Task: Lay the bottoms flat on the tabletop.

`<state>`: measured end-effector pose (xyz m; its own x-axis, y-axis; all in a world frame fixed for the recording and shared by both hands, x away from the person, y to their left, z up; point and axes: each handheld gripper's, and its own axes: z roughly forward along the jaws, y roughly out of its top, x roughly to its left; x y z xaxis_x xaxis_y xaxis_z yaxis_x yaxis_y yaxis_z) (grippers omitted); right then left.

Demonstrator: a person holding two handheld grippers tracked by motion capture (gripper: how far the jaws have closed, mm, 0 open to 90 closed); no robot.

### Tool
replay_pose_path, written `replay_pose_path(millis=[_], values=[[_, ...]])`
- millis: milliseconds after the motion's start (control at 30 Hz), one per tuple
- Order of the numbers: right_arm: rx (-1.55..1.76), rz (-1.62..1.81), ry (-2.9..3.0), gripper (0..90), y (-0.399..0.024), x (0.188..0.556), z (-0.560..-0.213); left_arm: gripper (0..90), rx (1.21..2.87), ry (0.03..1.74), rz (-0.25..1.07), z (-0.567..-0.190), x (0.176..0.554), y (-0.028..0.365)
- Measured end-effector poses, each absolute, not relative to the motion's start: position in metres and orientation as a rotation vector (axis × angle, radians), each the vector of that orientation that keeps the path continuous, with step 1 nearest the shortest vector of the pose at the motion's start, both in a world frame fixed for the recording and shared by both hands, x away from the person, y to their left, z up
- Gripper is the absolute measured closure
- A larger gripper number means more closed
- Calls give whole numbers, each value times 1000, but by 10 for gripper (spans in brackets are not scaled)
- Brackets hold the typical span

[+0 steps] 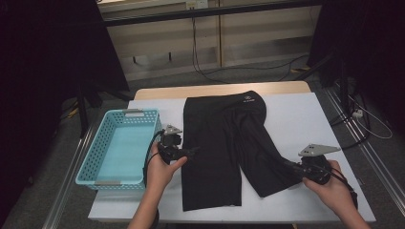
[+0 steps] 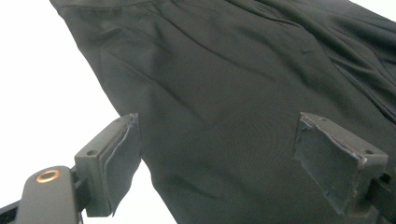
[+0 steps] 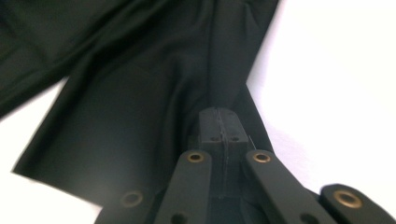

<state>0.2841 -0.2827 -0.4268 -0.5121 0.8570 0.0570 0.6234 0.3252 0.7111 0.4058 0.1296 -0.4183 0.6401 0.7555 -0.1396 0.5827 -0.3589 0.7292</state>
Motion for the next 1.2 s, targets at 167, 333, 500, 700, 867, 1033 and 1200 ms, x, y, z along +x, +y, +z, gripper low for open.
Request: replay_pose_path(millis=[167, 333, 500, 700, 867, 1033, 1200], values=[[1302, 988, 2307, 868, -270, 288, -432, 161, 2071, 1040, 279, -418, 406, 130], [1310, 965, 2239, 670, -266, 306, -430, 161, 2070, 1046, 274, -419, 407, 132], [1399, 971, 2124, 583, -275, 338, -435, 161, 2077, 1046, 285, -419, 407, 132], [1551, 1031, 2063, 587, -281, 368, -453, 160, 2094, 1039, 299, -418, 405, 133], [1567, 1081, 2066, 634, -274, 378, -456, 159, 2091, 1065, 299, -420, 404, 139], [1526, 1048, 2138, 847, -263, 385, -457, 159, 2087, 1066, 306, -419, 404, 138], [1478, 1066, 2140, 900, -258, 385, -453, 160, 2098, 1066, 295, -422, 405, 137]])
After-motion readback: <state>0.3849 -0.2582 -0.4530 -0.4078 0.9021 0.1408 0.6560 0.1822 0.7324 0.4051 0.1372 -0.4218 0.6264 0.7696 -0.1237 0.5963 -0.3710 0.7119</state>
